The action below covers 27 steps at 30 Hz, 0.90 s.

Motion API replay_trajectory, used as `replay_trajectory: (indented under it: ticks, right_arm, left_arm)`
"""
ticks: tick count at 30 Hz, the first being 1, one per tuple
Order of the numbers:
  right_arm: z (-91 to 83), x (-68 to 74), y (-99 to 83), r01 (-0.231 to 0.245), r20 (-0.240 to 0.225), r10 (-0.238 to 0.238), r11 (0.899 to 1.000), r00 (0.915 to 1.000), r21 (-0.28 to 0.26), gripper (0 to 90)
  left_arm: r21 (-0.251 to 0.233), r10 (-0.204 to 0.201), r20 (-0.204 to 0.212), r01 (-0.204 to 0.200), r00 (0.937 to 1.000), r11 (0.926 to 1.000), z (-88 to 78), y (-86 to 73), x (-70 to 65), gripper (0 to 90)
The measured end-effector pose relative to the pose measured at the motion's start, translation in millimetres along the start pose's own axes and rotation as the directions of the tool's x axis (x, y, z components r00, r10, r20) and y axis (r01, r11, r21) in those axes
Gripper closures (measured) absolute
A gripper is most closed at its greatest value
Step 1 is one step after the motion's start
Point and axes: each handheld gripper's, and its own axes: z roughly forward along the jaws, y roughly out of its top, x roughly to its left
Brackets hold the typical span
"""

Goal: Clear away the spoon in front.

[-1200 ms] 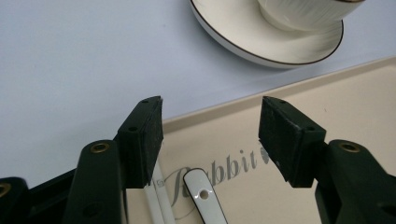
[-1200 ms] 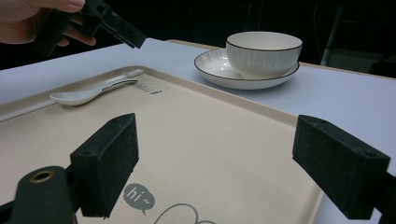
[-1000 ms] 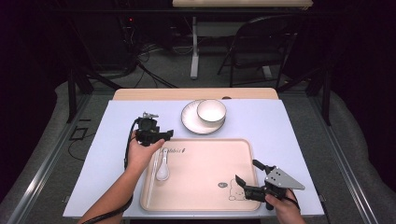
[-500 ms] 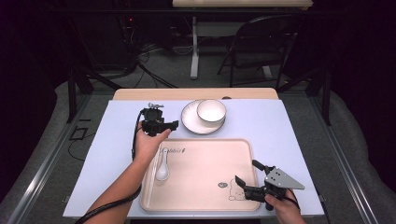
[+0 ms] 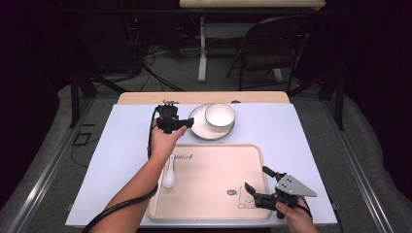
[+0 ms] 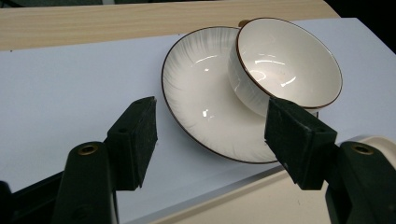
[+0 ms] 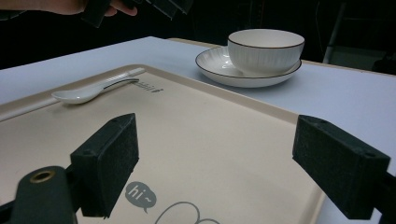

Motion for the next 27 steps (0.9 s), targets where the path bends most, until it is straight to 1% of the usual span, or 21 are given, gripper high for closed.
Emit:
replay_trajectory:
  ticks: [7,9,13,20,24,27]
  right_arm:
    - [0.0,0.3,0.1,-0.001,-0.001,0.001,1.000,1.0000,0.000,13.6]
    - [-0.1,0.4,0.2,-0.001,-0.002,0.001,1.000,1.0000,0.000,13.6]
    - [-0.2,0.1,0.2,0.001,-0.001,-0.001,1.000,1.0000,0.001,13.6]
    - [-0.1,-0.4,0.1,0.002,-0.001,-0.002,1.000,1.0000,0.001,13.6]
    - [-0.4,-0.6,0.2,-0.004,0.002,0.004,1.000,1.0000,0.002,13.6]
    - [-0.4,-0.9,0.2,-0.010,0.002,0.010,1.000,0.9999,0.002,13.6]
  left_arm:
    - [-0.002,-0.020,0.003,0.020,0.9998,0.9998,7.9,7.3,-5.4,34.5]
    - [-0.003,-0.015,0.005,0.015,0.9999,0.9999,9.3,9.4,-6.4,34.5]
    - [-0.007,-0.025,0.008,0.025,0.9996,0.9997,14.5,13.3,-9.6,34.5]
    - [-0.007,-0.055,0.020,0.055,0.9983,0.9985,25.5,19.6,-14.4,34.6]
    - [-0.009,-0.080,0.034,0.080,0.9962,0.9967,31.7,23.0,-16.2,34.6]
    - [-0.004,-0.087,0.040,0.087,0.9954,0.9962,37.8,23.8,-17.6,35.1]
